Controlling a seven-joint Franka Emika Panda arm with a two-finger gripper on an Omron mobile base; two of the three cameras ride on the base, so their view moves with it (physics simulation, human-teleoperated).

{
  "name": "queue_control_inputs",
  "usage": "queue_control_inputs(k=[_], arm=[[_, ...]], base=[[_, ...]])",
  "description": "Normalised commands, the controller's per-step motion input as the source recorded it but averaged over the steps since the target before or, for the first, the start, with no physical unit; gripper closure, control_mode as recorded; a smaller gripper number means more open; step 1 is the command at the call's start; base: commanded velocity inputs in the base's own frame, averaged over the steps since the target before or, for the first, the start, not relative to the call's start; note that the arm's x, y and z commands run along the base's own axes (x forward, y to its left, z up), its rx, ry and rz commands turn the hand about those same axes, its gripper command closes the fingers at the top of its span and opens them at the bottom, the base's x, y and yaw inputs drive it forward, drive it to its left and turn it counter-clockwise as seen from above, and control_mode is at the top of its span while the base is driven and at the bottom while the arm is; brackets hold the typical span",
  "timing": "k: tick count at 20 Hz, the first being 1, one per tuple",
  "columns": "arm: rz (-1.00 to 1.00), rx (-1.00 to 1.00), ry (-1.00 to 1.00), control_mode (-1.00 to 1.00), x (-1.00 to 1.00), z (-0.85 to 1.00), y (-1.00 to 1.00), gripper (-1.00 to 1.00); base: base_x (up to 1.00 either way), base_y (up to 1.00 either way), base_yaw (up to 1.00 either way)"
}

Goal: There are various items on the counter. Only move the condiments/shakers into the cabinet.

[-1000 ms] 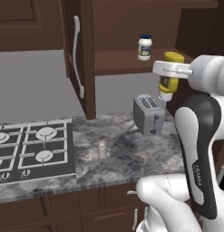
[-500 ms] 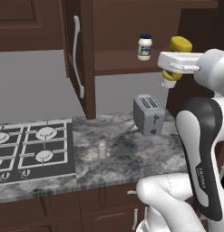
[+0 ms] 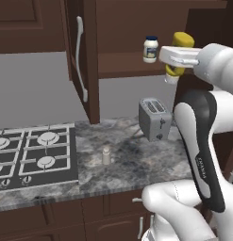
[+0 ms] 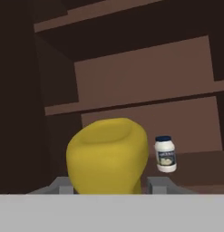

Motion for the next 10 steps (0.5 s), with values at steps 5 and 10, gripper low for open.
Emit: queue_control_inputs(k=[5, 10], arm=[[0.0, 0.0, 0.02, -1.0, 0.1, 0.0, -0.08, 1.0], [0.0, 0.0, -0.08, -1.0, 0.15, -0.04, -0.18, 1.0]], base=[[0.0, 0.0, 0.0], [0.0, 0.0, 0.0]])
